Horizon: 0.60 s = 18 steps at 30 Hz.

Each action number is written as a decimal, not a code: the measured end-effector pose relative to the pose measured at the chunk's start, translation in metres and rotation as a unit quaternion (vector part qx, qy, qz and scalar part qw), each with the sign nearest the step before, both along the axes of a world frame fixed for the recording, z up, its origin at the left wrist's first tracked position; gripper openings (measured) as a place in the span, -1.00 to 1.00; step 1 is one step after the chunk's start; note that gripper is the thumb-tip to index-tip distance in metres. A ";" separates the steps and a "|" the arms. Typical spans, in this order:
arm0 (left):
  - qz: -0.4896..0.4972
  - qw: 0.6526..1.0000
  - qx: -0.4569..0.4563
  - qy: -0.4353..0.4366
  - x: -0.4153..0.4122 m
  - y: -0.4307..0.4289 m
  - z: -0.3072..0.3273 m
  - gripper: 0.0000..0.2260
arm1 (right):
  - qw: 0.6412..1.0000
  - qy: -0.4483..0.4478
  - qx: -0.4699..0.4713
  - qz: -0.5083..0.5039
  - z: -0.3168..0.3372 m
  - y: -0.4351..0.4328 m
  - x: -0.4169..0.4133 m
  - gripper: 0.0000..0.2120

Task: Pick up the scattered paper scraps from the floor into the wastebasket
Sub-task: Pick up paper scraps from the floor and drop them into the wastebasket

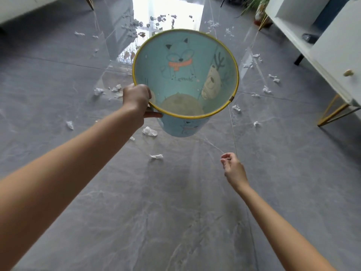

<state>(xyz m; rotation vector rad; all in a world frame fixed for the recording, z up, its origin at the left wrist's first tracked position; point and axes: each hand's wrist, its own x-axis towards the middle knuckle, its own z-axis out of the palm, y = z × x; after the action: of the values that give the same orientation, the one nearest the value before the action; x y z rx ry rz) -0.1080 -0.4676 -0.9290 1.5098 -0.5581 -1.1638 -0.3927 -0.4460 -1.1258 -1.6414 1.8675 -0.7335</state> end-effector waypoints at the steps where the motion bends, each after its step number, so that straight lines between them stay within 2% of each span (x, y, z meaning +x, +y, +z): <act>1: -0.002 1.000 0.000 -0.001 -0.002 0.001 0.001 -0.88 | 0.999 0.026 0.025 0.038 -0.001 0.001 -0.001 -0.90; 3: -0.007 1.000 -0.003 -0.003 -0.005 0.002 0.001 -0.84 | 0.996 0.016 0.057 0.068 -0.004 0.006 0.000 -0.90; 6: -0.013 1.000 -0.006 -0.007 -0.007 0.004 0.000 -0.82 | 0.984 -0.168 0.059 -0.004 0.006 0.014 0.011 -0.83; 7: -0.013 1.000 -0.005 -0.005 -0.006 0.005 0.000 -0.82 | 0.971 -0.230 0.035 -0.049 0.016 0.014 0.014 -0.81; 9: -0.010 1.000 0.000 -0.001 -0.001 0.005 0.000 -0.84 | 0.946 -0.291 -0.073 -0.123 0.047 0.012 0.020 -0.80; 11: -0.017 1.000 0.010 -0.001 0.004 0.004 0.002 -0.85 | 0.908 -0.323 -0.188 -0.188 0.091 0.008 0.024 -0.78; 13: -0.030 0.999 0.019 -0.001 0.006 0.004 0.005 -0.85 | 0.882 -0.324 -0.280 -0.197 0.146 0.006 0.029 -0.77; 16: -0.046 0.999 0.009 -0.004 0.004 0.007 0.010 -0.82 | 0.872 -0.297 -0.376 -0.104 0.219 0.001 0.040 -0.81; 18: -0.057 0.998 0.004 -0.010 0.006 0.012 0.019 -0.81 | 0.885 -0.269 -0.379 -0.027 0.256 -0.006 0.053 -0.84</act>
<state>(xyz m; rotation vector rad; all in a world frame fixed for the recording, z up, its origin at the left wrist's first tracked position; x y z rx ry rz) -0.1024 -0.4555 -0.9095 1.5143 -0.6594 -1.2411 -0.3397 -0.4521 -0.8700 -1.5472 1.2768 -1.8987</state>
